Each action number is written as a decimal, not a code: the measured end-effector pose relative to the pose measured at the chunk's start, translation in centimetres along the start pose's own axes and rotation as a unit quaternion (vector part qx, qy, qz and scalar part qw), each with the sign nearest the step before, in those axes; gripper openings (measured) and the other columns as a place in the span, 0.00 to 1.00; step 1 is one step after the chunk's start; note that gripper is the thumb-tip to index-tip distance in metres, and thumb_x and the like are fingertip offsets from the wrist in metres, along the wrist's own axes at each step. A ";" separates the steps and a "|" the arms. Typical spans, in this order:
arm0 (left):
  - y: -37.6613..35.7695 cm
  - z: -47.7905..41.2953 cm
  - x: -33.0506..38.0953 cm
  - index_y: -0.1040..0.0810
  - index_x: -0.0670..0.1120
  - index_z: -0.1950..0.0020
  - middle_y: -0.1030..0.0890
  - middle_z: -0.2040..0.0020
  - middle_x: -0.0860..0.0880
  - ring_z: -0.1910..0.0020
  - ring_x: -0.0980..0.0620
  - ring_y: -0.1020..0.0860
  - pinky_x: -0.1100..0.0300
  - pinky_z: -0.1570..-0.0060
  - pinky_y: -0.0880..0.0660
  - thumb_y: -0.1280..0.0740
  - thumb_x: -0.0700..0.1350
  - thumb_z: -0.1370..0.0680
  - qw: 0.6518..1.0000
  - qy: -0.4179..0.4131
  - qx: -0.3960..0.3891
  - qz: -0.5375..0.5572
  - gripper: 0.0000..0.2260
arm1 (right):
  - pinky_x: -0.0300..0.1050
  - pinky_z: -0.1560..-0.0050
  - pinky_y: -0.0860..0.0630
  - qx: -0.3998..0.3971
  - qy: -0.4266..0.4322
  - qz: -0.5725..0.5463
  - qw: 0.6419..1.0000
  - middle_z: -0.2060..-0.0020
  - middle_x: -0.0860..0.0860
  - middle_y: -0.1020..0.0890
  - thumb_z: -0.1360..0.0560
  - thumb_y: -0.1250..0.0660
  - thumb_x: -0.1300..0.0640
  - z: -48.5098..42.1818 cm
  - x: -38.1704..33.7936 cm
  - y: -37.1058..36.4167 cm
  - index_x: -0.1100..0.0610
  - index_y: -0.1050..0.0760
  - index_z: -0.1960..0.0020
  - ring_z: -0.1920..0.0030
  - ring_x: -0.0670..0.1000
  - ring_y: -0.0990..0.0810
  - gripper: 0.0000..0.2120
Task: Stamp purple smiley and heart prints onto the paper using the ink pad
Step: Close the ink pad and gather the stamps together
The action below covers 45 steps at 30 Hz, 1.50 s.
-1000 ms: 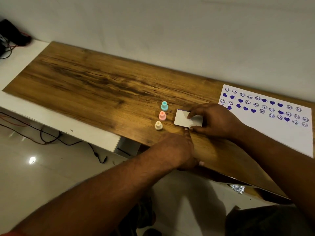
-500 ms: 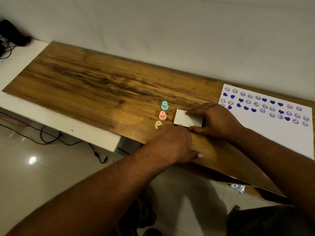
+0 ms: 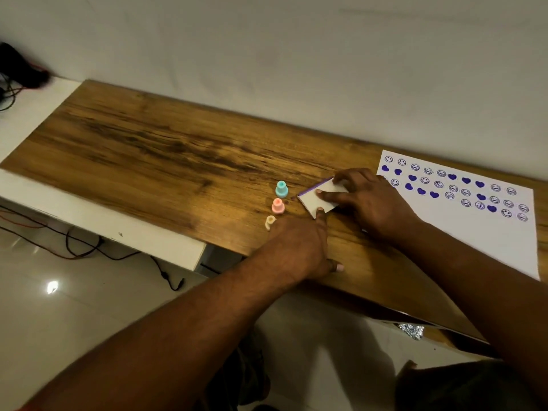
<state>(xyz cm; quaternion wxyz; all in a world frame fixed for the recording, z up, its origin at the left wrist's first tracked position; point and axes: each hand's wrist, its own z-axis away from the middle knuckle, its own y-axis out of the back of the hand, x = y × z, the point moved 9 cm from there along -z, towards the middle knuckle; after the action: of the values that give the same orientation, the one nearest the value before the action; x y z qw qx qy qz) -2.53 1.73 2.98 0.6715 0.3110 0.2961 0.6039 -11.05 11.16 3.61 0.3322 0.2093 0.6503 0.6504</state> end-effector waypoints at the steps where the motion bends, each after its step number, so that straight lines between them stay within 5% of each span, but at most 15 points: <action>1: 0.2 -0.2 -0.1 0.58 0.49 0.14 0.31 0.22 0.41 0.27 0.40 0.28 0.44 0.33 0.29 0.36 0.73 0.24 1.000 -0.002 0.005 0.005 0.51 | 0.59 0.32 0.29 0.000 -0.009 0.003 1.000 0.24 0.55 0.31 0.19 0.30 0.55 -0.1 -0.1 0.2 0.40 0.31 0.21 0.24 0.61 0.34 0.29; 9: 0.4 -0.8 0.4 0.50 0.47 0.15 0.26 0.26 0.42 0.30 0.41 0.25 0.45 0.33 0.27 0.37 0.75 0.25 0.999 -0.018 0.031 0.019 0.50 | 0.57 0.30 0.31 -0.005 -0.110 0.045 0.993 0.25 0.52 0.24 0.16 0.41 0.41 -0.2 -1.5 0.2 0.50 0.26 0.24 0.26 0.58 0.26 0.24; 15: 0.8 -0.7 0.2 0.35 0.48 0.21 0.22 0.30 0.44 0.35 0.43 0.22 0.46 0.37 0.24 0.34 0.73 0.25 0.997 -0.031 0.034 0.066 0.42 | 0.50 0.47 0.21 0.026 -0.198 0.019 0.980 0.42 0.56 0.14 0.19 0.44 0.30 -0.6 -1.4 0.7 0.53 0.21 0.33 0.46 0.57 0.15 0.32; 24: 0.8 -1.3 -0.2 0.37 0.47 0.19 0.24 0.27 0.44 0.32 0.43 0.23 0.48 0.37 0.26 0.34 0.73 0.25 0.995 -0.042 0.025 0.085 0.43 | 0.47 0.50 0.27 0.023 -0.246 0.016 0.969 0.45 0.51 0.13 0.32 0.34 0.20 -1.8 0.3 1.5 0.48 0.18 0.37 0.46 0.56 0.16 0.38; 34: 1.2 -0.1 1.7 0.28 0.48 0.28 0.22 0.32 0.44 0.34 0.42 0.23 0.44 0.37 0.27 0.32 0.72 0.26 0.995 -0.070 0.048 0.049 0.36 | 0.46 0.52 0.26 -0.027 -0.215 -0.005 0.976 0.39 0.52 0.16 0.35 0.23 0.29 -3.8 -0.3 1.6 0.44 0.20 0.34 0.40 0.55 0.19 0.34; 45: 1.9 -0.1 1.3 0.31 0.48 0.24 0.24 0.29 0.43 0.32 0.41 0.25 0.44 0.34 0.28 0.34 0.71 0.24 0.997 -0.043 0.033 0.063 0.37 | 0.51 0.28 0.28 0.033 -0.169 -0.109 0.979 0.24 0.54 0.25 0.26 0.23 0.40 -6.6 4.9 1.6 0.50 0.23 0.26 0.26 0.57 0.25 0.32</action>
<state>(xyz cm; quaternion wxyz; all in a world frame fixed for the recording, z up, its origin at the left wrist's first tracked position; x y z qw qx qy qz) -3.64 3.19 4.37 0.6338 0.3767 0.2667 0.6206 -19.33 10.09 3.94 0.4993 0.2550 0.6249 0.5433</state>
